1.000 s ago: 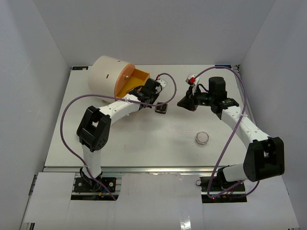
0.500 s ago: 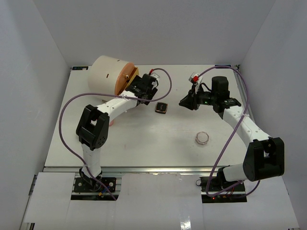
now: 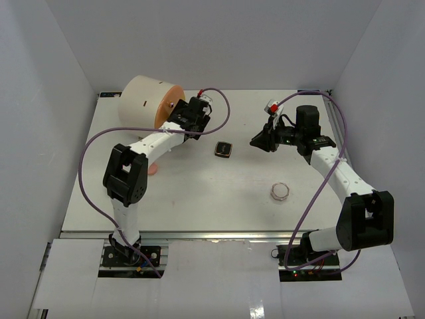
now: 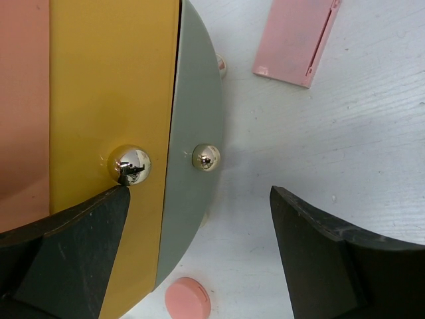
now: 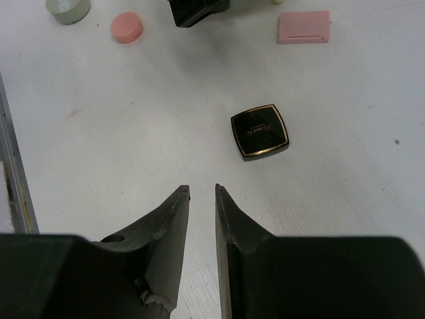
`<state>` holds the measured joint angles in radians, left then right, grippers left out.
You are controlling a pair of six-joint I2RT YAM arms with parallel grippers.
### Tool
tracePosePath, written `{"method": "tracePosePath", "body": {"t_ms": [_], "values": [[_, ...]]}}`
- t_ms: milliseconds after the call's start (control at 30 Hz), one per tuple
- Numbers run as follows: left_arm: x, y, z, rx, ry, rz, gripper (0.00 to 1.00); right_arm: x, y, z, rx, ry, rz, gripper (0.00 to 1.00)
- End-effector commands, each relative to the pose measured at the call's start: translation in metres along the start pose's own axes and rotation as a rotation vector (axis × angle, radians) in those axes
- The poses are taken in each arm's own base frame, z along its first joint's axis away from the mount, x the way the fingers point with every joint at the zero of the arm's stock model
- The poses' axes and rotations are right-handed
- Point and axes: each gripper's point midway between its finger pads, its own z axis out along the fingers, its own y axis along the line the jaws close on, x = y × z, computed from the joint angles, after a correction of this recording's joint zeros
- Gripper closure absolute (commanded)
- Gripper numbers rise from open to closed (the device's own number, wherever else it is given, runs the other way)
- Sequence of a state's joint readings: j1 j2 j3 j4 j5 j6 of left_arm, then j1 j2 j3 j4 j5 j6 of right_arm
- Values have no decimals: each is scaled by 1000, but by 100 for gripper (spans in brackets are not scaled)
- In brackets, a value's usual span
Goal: Organize the makeup
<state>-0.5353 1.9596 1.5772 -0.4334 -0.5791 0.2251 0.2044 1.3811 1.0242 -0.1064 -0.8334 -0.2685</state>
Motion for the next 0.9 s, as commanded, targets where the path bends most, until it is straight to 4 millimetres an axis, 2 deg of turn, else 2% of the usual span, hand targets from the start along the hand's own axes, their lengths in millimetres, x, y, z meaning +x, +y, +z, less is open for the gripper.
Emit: {"method": "tracePosePath", "body": {"t_ms": [0,100,233,333,467,533,567,667,767,867], "values": [[-33,16,-29,29,-107,-100,4,-8,2,-2,-15,-31,-19,71],[-41,-1,-46,103,-148,-157,18,-8,1,-2,-14,-32,-19,71],[-44,-14,-54,165,-161,-263,43,-6,0,-2,-14,-28,-14,71],[-39,-22,-51,171,-146,-373,71,-4,-1,-1,-13,-26,-10,71],[-28,-21,-32,60,-103,-511,95,-3,-2,-1,-12,-24,-8,71],[-21,-20,-18,-30,-78,-613,96,-2,-2,-1,-12,-22,-6,71],[-16,-19,-11,-83,-66,-649,93,-2,-3,-1,-12,-22,-5,71],[1,-13,7,-259,-45,-708,71,-1,-4,-1,-9,-21,-3,71],[1,-12,15,-345,-63,-765,50,1,-6,-1,-7,-18,5,71],[8,-10,28,-446,-72,-765,45,3,-8,0,-7,-13,12,71]]}}
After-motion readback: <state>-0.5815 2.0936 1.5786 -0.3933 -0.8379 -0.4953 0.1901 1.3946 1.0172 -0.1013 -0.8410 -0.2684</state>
